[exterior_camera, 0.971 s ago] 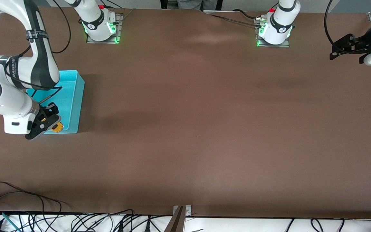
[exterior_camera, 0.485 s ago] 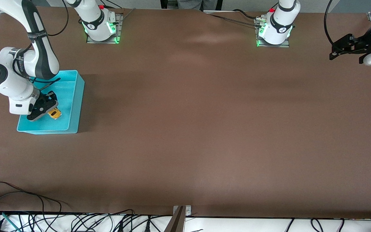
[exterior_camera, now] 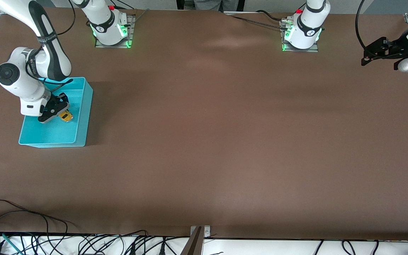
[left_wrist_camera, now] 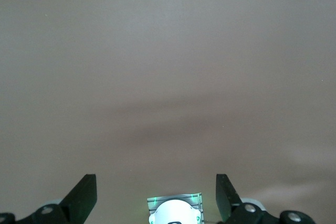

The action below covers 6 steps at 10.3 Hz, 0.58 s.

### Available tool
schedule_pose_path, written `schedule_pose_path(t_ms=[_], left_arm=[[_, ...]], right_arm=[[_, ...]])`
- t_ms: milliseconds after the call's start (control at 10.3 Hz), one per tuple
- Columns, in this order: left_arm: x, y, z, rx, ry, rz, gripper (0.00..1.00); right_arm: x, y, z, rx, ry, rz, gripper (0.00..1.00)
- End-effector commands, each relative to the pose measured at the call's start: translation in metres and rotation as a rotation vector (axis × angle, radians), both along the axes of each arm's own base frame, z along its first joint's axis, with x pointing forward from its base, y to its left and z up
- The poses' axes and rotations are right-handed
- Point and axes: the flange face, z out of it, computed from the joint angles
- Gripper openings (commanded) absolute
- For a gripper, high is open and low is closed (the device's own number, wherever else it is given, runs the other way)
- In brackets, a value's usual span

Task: Wind up and store yellow beetle car
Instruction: 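Lower the car into the box and open the right gripper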

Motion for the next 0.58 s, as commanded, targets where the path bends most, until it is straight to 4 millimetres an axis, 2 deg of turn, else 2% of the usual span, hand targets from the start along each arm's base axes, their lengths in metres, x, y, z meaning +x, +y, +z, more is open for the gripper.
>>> schedule_pose_path(t_ms=[0, 291, 388, 485], left_arm=[[0.002, -0.002, 0.007, 0.010, 0.002, 0.000, 1.00], [0.002, -0.004, 0.007, 0.011, 0.003, -0.004, 1.00], [0.002, -0.006, 0.007, 0.011, 0.002, -0.007, 1.00], [0.002, -0.005, 0.007, 0.010, 0.002, -0.005, 1.00]], right_arm=[[-0.004, -0.004, -0.006, 0.005, -0.015, 0.014, 0.00], [-0.010, -0.017, -0.016, 0.001, 0.007, -0.003, 0.00], [-0.010, -0.017, -0.017, 0.001, 0.009, -0.001, 0.11], [-0.010, -0.017, -0.017, 0.001, 0.009, -0.001, 0.33]])
